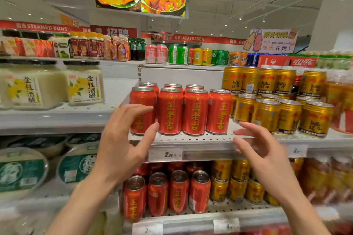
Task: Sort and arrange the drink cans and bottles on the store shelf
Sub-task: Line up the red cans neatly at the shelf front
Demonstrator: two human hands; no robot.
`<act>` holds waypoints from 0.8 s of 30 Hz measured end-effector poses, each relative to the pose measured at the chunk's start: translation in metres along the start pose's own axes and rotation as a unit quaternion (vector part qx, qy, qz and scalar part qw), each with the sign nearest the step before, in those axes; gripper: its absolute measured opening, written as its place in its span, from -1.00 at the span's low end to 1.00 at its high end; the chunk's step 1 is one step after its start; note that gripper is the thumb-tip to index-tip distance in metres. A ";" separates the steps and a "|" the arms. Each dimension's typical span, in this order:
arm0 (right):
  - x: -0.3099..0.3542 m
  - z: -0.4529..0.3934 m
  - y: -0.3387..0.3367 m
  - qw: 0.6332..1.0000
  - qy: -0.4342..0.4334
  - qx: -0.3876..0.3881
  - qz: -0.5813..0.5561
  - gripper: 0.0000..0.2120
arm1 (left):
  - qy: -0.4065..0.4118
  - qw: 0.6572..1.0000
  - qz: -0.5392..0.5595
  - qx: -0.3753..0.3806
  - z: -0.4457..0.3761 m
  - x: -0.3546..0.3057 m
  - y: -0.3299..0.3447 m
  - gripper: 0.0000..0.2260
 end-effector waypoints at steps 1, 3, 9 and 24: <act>-0.007 0.013 0.001 1.000 0.013 -0.006 -0.016 -0.69 | -0.025 0.999 0.024 0.009 0.014 0.003 0.002 -0.71; -0.028 0.037 0.004 0.998 0.051 -0.012 -0.045 -0.72 | -0.092 0.992 0.075 0.031 0.045 0.012 0.008 -0.71; -0.086 0.092 0.008 0.989 0.147 -0.006 -0.024 -0.79 | -0.281 0.937 0.190 0.083 0.134 0.029 0.038 -0.74; -0.143 0.078 -0.100 0.985 0.168 0.038 -0.007 -0.83 | -0.334 0.916 0.177 0.134 0.159 -0.068 0.148 -0.78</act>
Point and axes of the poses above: each hand's wrist, its own z-axis away from the middle knuckle, its own y-axis out of the palm, x = y × z, the point moved 7 cm from there along -z, towards the middle knuckle, and after that the axes turned 11 degrees about -z, right-handed, at the moved point
